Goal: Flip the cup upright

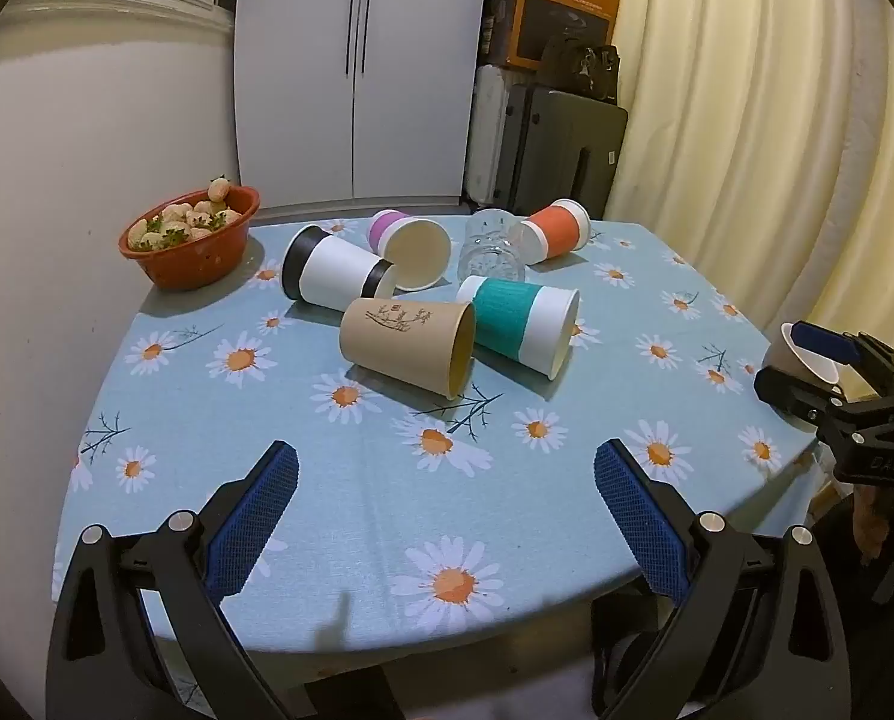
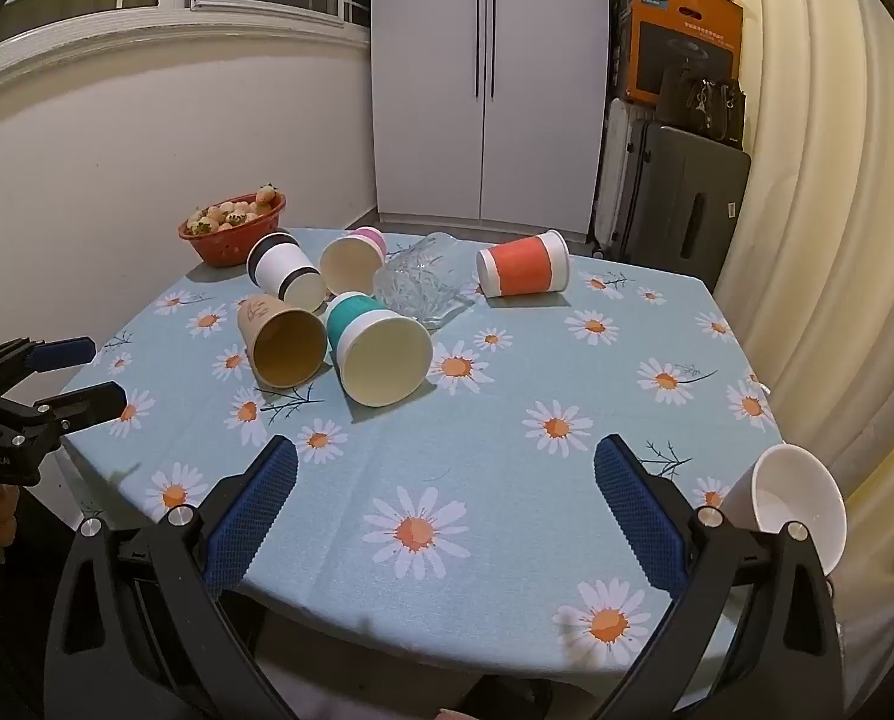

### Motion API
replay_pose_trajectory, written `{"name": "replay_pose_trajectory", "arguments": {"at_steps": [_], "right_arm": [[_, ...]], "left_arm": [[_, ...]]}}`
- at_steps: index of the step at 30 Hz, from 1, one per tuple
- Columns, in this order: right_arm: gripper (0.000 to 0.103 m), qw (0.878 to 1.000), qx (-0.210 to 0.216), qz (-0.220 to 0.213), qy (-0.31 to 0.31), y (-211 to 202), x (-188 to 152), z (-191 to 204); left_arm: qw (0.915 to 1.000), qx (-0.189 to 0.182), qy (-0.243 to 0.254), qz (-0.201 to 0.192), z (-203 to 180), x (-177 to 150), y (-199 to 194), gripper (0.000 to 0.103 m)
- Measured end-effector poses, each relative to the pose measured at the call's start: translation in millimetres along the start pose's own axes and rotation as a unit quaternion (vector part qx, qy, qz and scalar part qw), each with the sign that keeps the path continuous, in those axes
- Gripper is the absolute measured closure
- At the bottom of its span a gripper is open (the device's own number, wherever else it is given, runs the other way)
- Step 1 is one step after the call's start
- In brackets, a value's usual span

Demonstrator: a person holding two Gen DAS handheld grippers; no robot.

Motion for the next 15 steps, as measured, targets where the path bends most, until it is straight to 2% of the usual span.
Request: {"name": "replay_pose_trajectory", "arguments": {"at_steps": [15], "right_arm": [[0.004, 1.000, -0.002, 0.000, -0.003, -2.9, 0.1, 1.0]], "left_arm": [[1.0000, 0.001, 0.004, -0.005, -1.5, -1.1, -3.5, 0.006]]}}
Point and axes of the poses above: each gripper's, at about its wrist camera, not at the fingertips, and y roughly the way its jaws point, z to its left, x to its top, the point moved 5 cm from there along y, roughly the way its jaws point, and after that the axes turned 13 degrees about x, right-handed, at the moved point
